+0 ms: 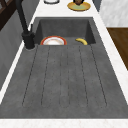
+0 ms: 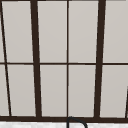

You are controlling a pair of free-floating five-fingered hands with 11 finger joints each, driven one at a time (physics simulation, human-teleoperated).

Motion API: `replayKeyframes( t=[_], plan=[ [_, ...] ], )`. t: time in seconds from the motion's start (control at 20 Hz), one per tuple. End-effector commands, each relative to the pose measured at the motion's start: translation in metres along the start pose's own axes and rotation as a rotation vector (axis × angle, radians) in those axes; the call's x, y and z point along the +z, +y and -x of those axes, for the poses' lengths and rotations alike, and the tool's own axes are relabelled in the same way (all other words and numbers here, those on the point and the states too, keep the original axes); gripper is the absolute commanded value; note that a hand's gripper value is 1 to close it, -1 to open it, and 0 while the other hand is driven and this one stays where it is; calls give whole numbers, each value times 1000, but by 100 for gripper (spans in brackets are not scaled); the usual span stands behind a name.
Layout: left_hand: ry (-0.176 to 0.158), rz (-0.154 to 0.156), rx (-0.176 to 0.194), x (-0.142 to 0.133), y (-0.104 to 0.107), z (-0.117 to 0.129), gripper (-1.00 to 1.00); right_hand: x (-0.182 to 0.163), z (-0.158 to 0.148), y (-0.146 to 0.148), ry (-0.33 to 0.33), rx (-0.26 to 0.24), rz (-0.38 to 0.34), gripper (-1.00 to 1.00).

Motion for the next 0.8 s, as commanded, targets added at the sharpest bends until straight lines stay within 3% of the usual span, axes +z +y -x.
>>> replayKeyframes(
  t=[0.0, 0.1, 0.35, 0.4, 0.45, 0.55, 0.75],
  plan=[
    [0, 0, 0, 0, 0, 0, 0, -9, -13, 31, 39, 40, 8, 100],
    [0, 0, 0, 0, 0, 0, 0, -21, -15, 45, 66, 63, 7, 100],
    [0, 0, 0, 0, 0, 0, 0, -34, -11, 34, 66, 47, -100, 100],
    [0, 0, 0, 0, 0, 0, 0, -28, -6, 9, 55, 33, -125, -100],
    [0, 0, 0, 0, 0, 0, 0, -22, -8, -9, 56, 63, -135, -100],
    [0, 0, 0, 0, 0, 0, 0, -15, -15, -25, 82, 92, -89, -100],
    [0, 0, 0, 0, 0, 0, 0, 2, -24, -39, 72, 69, -160, -100]
  ],
)
